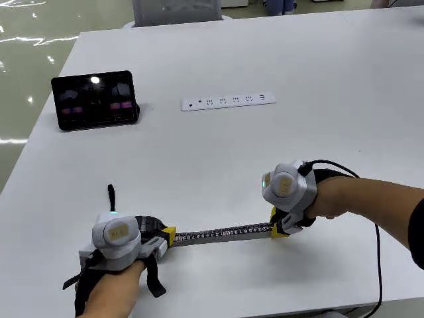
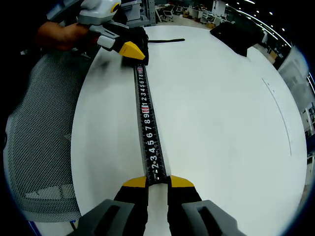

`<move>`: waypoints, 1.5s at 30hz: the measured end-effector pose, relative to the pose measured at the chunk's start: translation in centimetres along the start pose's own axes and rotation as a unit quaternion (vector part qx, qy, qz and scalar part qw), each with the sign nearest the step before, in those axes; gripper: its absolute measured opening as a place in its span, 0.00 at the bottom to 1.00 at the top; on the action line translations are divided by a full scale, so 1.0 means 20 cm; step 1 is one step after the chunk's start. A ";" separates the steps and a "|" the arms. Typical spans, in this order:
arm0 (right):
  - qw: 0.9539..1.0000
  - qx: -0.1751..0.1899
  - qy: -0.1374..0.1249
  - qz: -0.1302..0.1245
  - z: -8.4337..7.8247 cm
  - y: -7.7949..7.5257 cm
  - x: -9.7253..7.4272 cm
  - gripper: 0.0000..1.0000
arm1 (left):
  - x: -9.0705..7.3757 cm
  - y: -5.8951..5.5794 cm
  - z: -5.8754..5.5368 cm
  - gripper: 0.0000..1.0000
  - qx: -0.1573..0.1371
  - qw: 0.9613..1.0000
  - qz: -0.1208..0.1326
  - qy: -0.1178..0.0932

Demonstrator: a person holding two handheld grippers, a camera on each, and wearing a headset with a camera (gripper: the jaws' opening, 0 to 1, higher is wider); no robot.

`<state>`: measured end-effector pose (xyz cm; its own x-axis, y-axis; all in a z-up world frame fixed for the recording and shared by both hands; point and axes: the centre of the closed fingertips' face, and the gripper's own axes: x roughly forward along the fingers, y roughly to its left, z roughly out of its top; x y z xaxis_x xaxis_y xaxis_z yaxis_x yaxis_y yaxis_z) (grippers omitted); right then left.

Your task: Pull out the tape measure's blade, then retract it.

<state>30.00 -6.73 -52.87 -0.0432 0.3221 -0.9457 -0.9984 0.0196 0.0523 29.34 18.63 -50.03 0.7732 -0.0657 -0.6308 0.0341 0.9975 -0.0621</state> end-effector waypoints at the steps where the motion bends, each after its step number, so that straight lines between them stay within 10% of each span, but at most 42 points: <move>1: 1.000 0.001 0.003 0.000 0.00 0.00 0.00 0.11 | 0.00 0.00 0.00 0.64 0.000 1.000 0.000 0.001; 45: 1.000 0.010 -0.014 0.003 0.05 0.01 0.02 0.11 | 0.01 0.00 -0.01 0.64 0.010 1.000 -0.009 0.007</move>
<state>29.76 -5.66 -52.86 -0.0488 0.3479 -0.9363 -0.9972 0.0366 0.0656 29.39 18.62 -50.23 0.7635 -0.0838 -0.6403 0.0611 0.9965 -0.0575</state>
